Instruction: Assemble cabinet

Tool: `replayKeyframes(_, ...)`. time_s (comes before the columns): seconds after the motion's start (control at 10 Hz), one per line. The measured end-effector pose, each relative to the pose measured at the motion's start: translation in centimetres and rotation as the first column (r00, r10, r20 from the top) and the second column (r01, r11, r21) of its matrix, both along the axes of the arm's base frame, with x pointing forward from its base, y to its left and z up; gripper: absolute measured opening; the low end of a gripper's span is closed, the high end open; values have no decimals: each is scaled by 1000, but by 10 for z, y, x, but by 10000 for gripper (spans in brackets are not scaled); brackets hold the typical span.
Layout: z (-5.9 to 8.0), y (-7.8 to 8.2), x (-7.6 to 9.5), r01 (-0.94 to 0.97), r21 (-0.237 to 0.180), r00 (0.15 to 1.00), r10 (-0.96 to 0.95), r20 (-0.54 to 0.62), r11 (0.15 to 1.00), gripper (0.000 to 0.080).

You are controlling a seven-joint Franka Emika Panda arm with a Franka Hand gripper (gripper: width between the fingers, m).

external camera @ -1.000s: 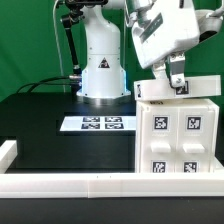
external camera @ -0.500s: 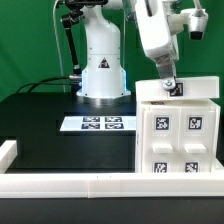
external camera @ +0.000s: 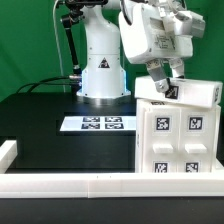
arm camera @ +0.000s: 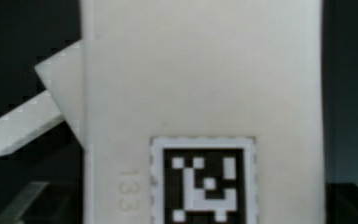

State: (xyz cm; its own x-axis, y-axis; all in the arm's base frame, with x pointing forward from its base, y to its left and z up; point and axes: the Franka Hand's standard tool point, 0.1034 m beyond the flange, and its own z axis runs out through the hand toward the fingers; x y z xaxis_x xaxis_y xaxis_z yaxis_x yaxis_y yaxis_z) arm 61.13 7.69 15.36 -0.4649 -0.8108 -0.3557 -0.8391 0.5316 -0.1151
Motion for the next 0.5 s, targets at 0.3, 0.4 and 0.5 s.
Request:
replayKeyframes(0.3, 12, 1, 1, -34, -10, 998, 35, 48, 999, 787)
replayKeyframes(0.4, 21, 3, 2, -30, 1, 997, 30, 64, 1000, 797)
replayKeyframes(0.5, 30, 5, 4, -26, 13, 996, 25, 81, 1000, 797)
